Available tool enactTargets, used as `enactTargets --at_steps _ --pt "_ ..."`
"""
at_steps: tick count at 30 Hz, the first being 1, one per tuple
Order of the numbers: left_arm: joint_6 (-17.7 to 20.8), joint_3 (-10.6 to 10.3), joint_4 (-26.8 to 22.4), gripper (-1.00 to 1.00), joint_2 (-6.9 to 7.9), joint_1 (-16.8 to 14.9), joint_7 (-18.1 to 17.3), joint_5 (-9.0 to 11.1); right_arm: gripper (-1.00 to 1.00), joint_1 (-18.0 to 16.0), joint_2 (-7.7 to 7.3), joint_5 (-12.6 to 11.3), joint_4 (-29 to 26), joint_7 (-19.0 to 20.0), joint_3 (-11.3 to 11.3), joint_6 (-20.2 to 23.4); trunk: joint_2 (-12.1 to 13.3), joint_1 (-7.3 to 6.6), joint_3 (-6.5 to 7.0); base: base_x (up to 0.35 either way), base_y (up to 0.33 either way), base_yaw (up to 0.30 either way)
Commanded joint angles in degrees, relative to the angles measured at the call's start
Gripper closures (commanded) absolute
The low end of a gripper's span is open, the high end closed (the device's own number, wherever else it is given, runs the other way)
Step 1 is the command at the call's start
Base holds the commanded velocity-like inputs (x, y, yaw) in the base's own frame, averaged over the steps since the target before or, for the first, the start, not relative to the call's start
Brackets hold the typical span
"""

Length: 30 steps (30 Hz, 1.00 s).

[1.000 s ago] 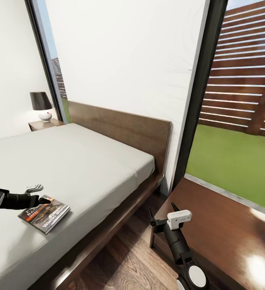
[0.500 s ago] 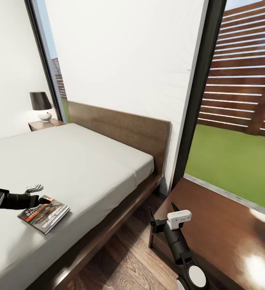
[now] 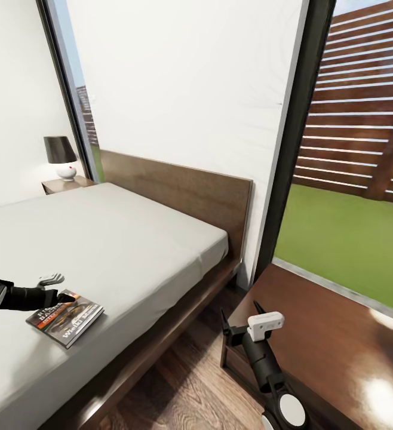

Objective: In the bedroom, move the book from the bed onto either nightstand, and place the two sandals side by side next to the bed.

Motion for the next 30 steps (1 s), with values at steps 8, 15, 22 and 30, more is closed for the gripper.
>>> enactTargets --at_steps 8,15,22,30 --pt "1.1 0.2 0.5 -1.00 -0.07 0.0 -0.5 0.1 -1.00 -0.1 -0.05 -0.1 0.1 -0.5 0.2 -0.2 0.0 0.00 -0.07 0.000 0.000 0.000" --pt "1.1 0.2 0.5 -1.00 -0.10 0.0 -0.5 0.1 -1.00 -0.1 -0.06 -0.1 0.1 -0.4 0.2 -0.2 0.0 0.00 -0.07 0.000 0.000 0.000" --pt "1.1 0.1 0.5 -1.00 -0.12 0.0 -0.5 0.1 -1.00 -0.1 -0.07 -0.1 0.1 -0.4 0.2 -0.2 0.0 0.00 -0.07 0.000 0.000 0.000" --pt "1.1 -0.2 0.5 -1.00 -0.13 0.0 -0.5 0.1 -1.00 -0.1 -0.07 -0.1 0.1 -0.4 0.2 -0.2 0.0 0.00 -0.07 -0.002 -0.006 0.000"
